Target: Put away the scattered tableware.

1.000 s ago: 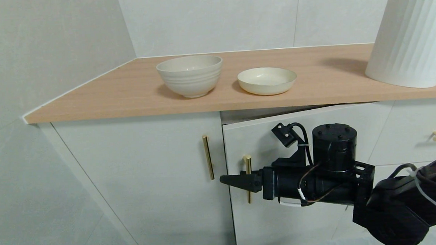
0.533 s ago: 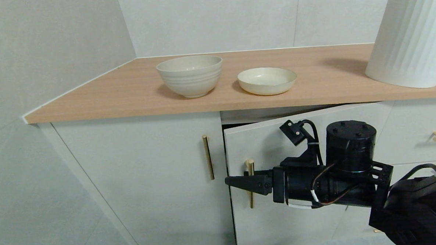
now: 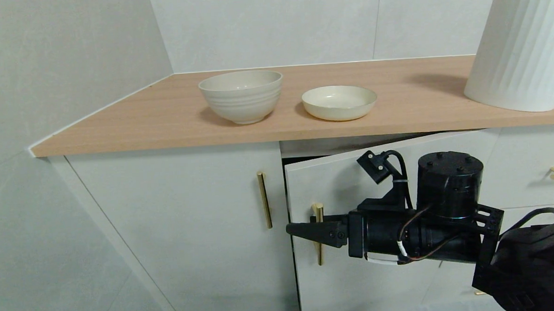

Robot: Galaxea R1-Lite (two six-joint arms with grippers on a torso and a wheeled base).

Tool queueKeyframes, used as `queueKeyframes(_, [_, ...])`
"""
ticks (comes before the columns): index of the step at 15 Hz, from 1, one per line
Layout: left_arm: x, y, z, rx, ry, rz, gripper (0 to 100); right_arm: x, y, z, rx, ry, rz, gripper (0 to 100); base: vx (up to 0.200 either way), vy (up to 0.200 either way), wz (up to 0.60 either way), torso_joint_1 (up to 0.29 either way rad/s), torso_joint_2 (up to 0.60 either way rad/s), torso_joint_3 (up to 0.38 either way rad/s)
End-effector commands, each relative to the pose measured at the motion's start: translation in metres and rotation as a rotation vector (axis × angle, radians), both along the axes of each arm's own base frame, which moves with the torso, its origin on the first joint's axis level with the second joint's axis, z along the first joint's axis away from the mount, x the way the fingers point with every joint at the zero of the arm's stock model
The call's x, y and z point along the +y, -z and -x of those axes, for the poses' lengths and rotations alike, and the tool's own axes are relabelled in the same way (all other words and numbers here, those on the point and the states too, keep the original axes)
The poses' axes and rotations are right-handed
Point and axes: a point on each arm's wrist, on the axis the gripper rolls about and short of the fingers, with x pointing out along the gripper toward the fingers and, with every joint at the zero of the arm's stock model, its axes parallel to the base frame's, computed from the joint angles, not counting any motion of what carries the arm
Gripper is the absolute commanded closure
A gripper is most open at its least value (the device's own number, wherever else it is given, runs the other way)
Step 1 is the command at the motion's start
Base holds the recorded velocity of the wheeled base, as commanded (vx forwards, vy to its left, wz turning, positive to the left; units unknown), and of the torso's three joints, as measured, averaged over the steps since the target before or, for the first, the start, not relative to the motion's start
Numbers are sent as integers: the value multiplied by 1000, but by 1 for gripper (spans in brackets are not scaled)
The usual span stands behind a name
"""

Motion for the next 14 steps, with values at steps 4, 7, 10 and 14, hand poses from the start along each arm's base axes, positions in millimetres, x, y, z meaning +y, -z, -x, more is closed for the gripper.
queueKeyframes(4, [-7, -86, -26, 217, 331, 22, 0, 4, -2, 7, -6, -23, -4, 0, 0, 0, 0, 0, 0, 0])
queueKeyframes(7, [-12, -118, -95, 424, 533, 100, 0, 4, -2, 7, -6, -20, -3, 0, 0, 0, 0, 0, 0, 0])
queueKeyframes(10, [-19, -112, -141, 539, 604, 148, 0, 5, -2, 7, -5, -20, -2, 0, 0, 0, 0, 0, 0, 0])
queueKeyframes(14, [-26, -94, -158, 592, 625, 236, 0, 5, -1, 7, -4, -20, 1, 0, 0, 0, 0, 0, 0, 0])
